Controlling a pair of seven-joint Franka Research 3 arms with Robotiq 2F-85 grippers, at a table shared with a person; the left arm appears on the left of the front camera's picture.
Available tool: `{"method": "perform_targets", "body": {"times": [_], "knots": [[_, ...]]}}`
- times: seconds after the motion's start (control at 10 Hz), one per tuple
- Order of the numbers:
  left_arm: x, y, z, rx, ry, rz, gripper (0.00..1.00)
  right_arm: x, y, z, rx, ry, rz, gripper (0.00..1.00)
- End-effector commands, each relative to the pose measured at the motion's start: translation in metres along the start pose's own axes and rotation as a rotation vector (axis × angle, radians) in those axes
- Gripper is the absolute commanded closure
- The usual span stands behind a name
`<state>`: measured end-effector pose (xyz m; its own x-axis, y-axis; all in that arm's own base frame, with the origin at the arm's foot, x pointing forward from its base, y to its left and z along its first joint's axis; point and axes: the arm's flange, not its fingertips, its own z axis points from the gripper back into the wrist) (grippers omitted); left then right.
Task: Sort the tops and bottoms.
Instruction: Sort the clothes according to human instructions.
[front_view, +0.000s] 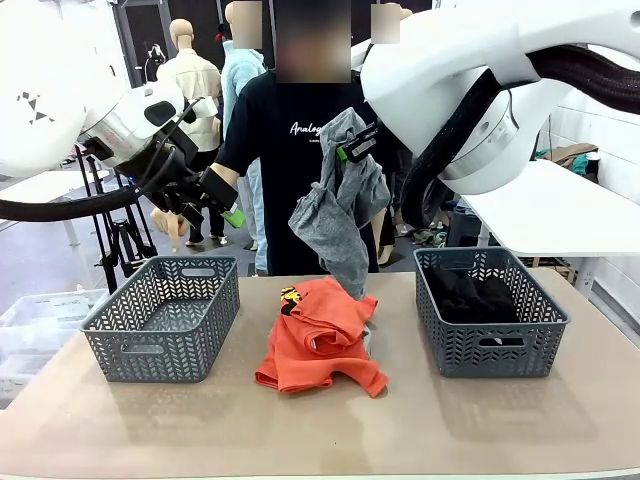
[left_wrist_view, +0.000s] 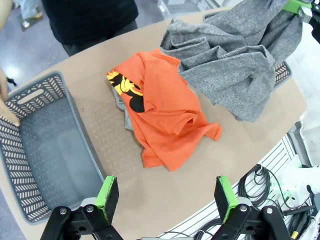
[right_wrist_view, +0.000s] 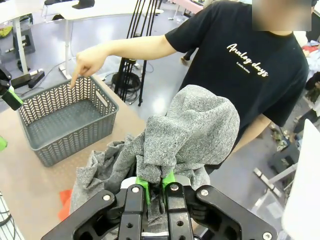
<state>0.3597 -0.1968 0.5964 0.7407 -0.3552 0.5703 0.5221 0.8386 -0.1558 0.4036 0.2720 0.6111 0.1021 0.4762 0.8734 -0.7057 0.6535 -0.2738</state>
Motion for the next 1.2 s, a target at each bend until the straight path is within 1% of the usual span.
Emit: {"method": "perform_targets", "body": {"times": [0.0,1.1], "knots": [[-0.0008,0.0001,0.0002,0.008,0.000,0.000,0.00,0.0057,-0.0003,0.0021,-0.010,-0.003,0.004,1.00],[0.0000,0.0000,0.0000,0.000,0.000,0.000,0.00,0.0057,-0.0003,0.0021,-0.010,-0.003,0.004,1.00]]}}
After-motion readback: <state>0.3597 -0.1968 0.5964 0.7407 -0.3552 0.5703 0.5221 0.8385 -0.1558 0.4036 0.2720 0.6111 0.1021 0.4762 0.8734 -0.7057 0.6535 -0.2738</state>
